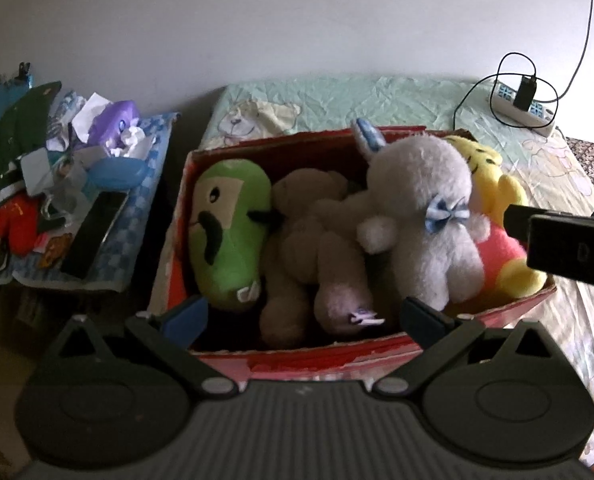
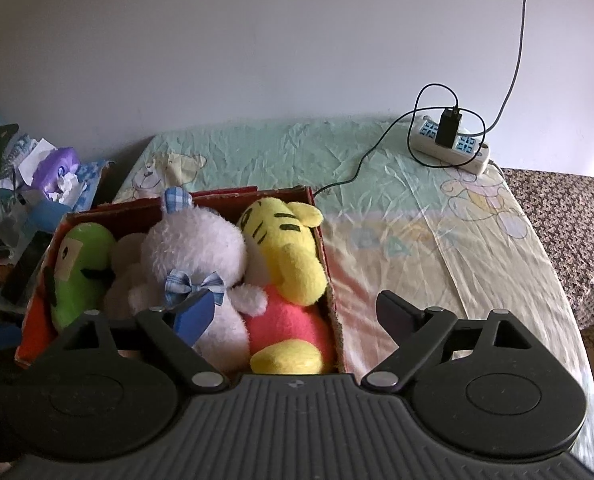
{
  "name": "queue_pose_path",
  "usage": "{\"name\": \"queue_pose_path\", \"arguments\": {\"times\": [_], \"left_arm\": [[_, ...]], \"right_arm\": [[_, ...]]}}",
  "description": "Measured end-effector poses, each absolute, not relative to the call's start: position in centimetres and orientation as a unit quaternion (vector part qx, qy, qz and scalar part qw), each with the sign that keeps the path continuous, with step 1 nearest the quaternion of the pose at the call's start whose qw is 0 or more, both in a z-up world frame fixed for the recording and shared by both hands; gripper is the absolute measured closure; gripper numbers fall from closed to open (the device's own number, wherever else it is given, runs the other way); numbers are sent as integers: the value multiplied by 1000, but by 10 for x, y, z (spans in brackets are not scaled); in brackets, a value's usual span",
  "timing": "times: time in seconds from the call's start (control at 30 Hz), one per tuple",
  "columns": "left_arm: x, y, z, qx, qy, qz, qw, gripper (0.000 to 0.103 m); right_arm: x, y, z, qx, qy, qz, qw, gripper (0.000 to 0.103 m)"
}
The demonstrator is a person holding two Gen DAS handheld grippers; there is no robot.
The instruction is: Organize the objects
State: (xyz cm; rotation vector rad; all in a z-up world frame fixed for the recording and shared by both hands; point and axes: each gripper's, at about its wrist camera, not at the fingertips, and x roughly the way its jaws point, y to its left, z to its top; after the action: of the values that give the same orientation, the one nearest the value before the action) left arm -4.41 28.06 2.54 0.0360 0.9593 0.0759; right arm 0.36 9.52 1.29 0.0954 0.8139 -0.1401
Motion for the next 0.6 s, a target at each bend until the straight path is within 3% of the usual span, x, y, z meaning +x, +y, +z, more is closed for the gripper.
{"name": "queue_pose_path", "arguments": {"times": [0.6], "left_arm": [[-29,295,23,10,471,62,880,1]], "right_arm": [[19,106,8,32,406,-39,912,13]]}}
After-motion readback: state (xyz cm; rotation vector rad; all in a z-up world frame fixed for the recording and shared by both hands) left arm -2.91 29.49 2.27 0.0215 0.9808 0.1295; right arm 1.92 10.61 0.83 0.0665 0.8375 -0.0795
